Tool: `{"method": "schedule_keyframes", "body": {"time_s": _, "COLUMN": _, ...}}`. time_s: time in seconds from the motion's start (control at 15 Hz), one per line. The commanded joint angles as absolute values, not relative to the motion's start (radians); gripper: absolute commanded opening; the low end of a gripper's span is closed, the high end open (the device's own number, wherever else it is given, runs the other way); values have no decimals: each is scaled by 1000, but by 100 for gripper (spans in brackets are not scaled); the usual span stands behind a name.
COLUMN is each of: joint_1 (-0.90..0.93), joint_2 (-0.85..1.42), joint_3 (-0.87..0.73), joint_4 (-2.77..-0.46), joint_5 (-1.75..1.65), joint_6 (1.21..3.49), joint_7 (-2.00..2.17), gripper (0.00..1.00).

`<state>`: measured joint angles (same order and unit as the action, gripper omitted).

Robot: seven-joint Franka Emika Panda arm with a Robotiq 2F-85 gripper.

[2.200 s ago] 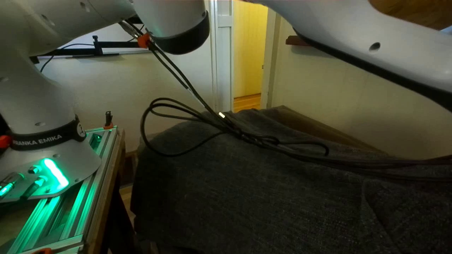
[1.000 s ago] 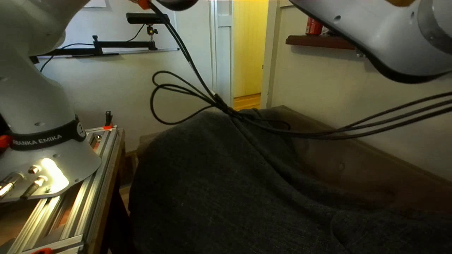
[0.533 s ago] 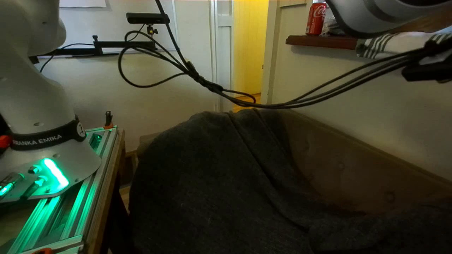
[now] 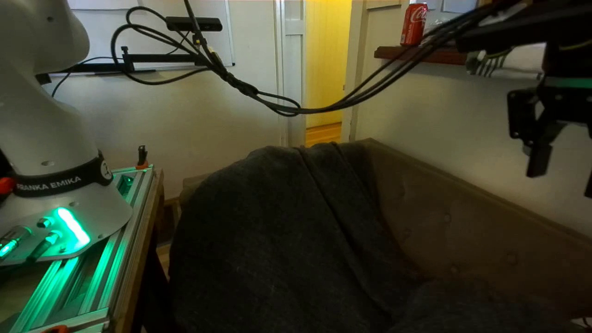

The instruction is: Move the grey fleece to the right

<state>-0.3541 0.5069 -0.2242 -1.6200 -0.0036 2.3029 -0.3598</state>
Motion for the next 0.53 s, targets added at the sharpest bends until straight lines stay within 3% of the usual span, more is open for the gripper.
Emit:
{"method": "schedule_keyframes", "body": {"time_s": 0.0, "joint_1": -368, "joint_2": 328, "joint_3": -144, "joint_4": -1765, "joint_5": 35, "joint_6": 2155, "joint_7": -475, "gripper": 87}}
{"method": "schedule_keyframes", "body": {"time_s": 0.13, "joint_1": -346, "joint_2": 252, "joint_3": -116, "joint_4": -1831, "joint_5": 54, "joint_6": 2086, "joint_7": -522, "gripper": 99}}
{"method": "schedule_keyframes", "body": {"time_s": 0.47, "joint_1": -243, "joint_2": 97, "joint_3": -57, "joint_4": -2030, "joint_5": 45, "joint_6": 2028, "joint_7": -627, "gripper": 100}}
